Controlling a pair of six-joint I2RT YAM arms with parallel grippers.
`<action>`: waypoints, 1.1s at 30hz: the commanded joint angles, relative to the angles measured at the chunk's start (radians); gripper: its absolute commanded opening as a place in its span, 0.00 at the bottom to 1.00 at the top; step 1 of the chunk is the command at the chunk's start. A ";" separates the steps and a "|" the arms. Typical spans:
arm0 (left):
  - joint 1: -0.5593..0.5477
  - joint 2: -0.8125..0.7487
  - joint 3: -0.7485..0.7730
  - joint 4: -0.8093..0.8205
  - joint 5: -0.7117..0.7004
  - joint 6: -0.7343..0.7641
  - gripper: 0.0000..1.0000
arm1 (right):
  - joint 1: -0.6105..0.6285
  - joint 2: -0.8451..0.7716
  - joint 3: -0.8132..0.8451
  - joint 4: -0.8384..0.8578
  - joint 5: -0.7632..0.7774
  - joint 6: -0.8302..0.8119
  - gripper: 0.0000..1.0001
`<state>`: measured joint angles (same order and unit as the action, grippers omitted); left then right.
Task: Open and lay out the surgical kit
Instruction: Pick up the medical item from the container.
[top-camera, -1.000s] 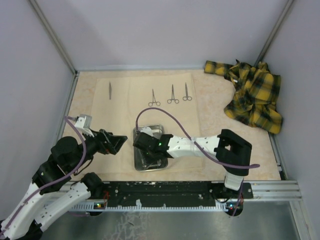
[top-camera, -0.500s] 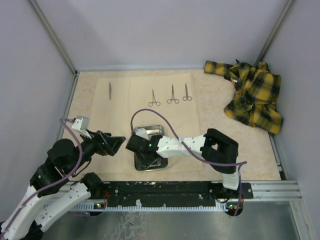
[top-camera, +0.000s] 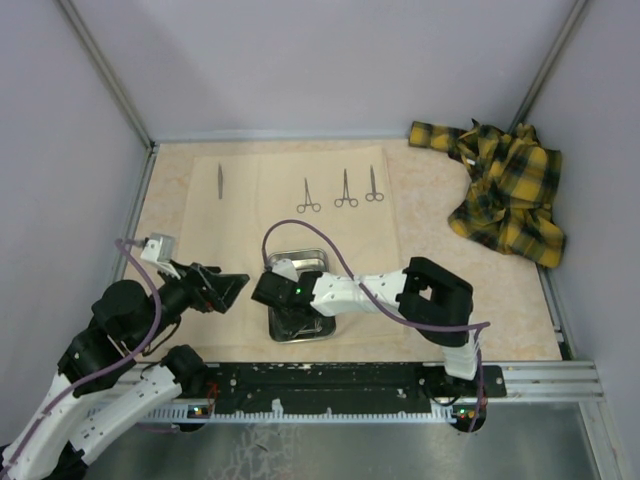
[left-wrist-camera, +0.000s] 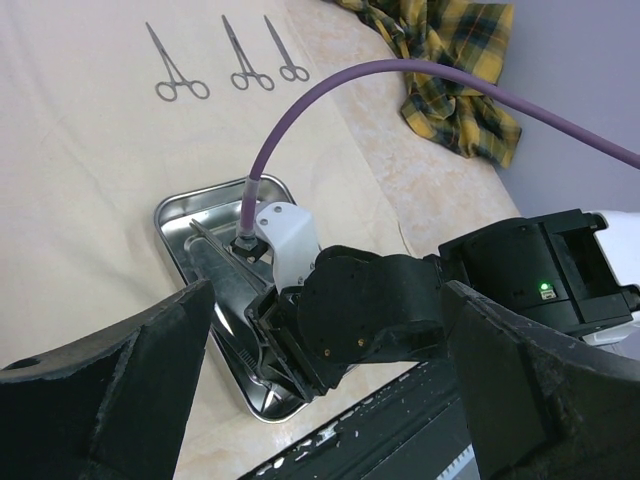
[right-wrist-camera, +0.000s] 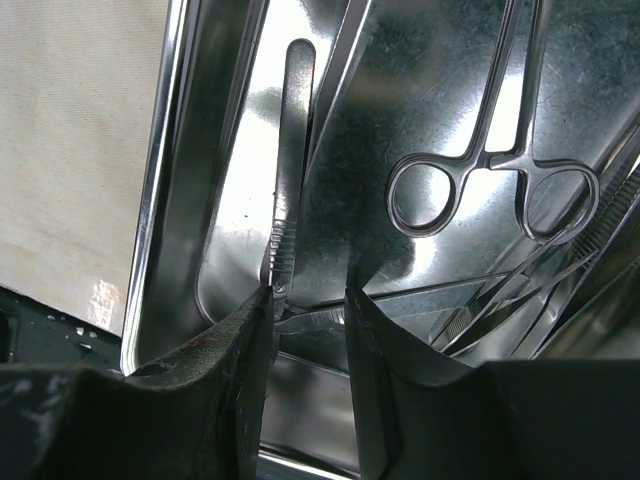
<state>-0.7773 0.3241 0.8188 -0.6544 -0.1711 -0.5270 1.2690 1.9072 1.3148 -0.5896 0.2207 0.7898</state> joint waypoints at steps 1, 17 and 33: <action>-0.003 -0.018 0.025 -0.008 -0.010 -0.006 0.99 | 0.013 0.009 0.055 -0.001 0.035 0.014 0.35; -0.004 -0.072 0.049 -0.024 -0.006 -0.035 1.00 | 0.022 0.034 0.089 -0.048 0.067 0.026 0.37; -0.003 -0.122 0.062 -0.017 -0.024 -0.029 1.00 | 0.036 0.055 0.131 -0.059 0.095 0.028 0.43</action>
<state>-0.7773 0.2073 0.8562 -0.6811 -0.1833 -0.5579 1.2842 1.9736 1.4063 -0.6601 0.2737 0.8051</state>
